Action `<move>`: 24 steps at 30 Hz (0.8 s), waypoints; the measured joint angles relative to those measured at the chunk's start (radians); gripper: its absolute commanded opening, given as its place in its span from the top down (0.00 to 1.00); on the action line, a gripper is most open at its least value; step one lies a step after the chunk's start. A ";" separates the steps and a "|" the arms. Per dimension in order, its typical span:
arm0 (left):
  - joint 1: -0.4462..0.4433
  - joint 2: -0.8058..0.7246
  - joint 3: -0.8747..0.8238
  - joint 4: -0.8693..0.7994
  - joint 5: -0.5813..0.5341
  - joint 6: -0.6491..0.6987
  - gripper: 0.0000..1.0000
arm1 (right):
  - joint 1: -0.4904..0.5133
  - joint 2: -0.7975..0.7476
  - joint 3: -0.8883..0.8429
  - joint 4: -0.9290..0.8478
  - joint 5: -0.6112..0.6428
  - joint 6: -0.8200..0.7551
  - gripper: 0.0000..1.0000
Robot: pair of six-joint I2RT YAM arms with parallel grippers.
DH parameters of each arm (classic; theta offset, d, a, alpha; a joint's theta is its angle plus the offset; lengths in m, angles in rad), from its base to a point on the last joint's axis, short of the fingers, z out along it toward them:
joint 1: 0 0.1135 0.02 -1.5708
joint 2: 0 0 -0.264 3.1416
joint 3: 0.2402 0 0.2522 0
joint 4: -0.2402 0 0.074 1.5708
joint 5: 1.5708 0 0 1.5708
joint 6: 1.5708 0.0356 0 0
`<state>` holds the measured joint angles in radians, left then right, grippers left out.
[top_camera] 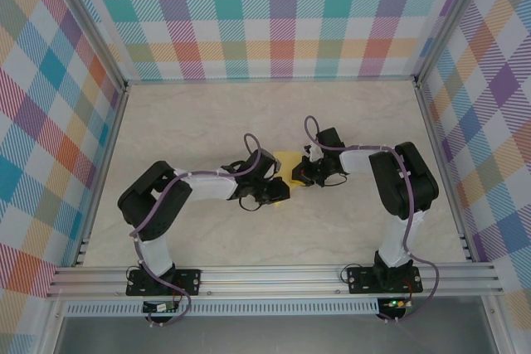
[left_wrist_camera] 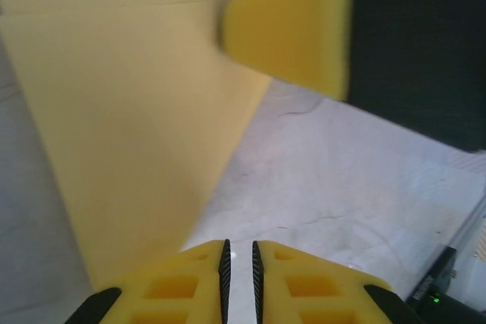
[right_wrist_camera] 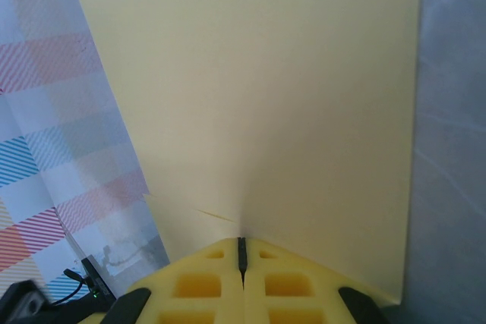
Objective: Fold a paper plane with a square sheet of paper (pick it up from the middle)
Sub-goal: Third fold the triangle at the center of the table.
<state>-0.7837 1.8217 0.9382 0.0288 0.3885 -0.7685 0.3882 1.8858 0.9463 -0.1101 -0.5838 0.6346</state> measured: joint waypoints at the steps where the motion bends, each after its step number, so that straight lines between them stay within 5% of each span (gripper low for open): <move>1: 0.000 0.009 -0.008 0.000 -0.001 -0.002 0.84 | 0.000 0.000 0.000 0.000 0.000 0.000 0.96; 15: 0.001 -0.137 -0.177 -0.014 -0.034 0.001 0.84 | 0.001 -0.001 0.000 0.000 0.005 0.001 0.96; 24: 0.002 -0.191 -0.145 -0.074 -0.044 0.003 0.82 | 0.004 -0.004 -0.001 0.000 0.011 0.009 0.96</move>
<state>-0.7818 1.6306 0.7937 -0.0456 0.3443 -0.7658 0.3920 1.8820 0.9455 -0.1097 -0.5732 0.6437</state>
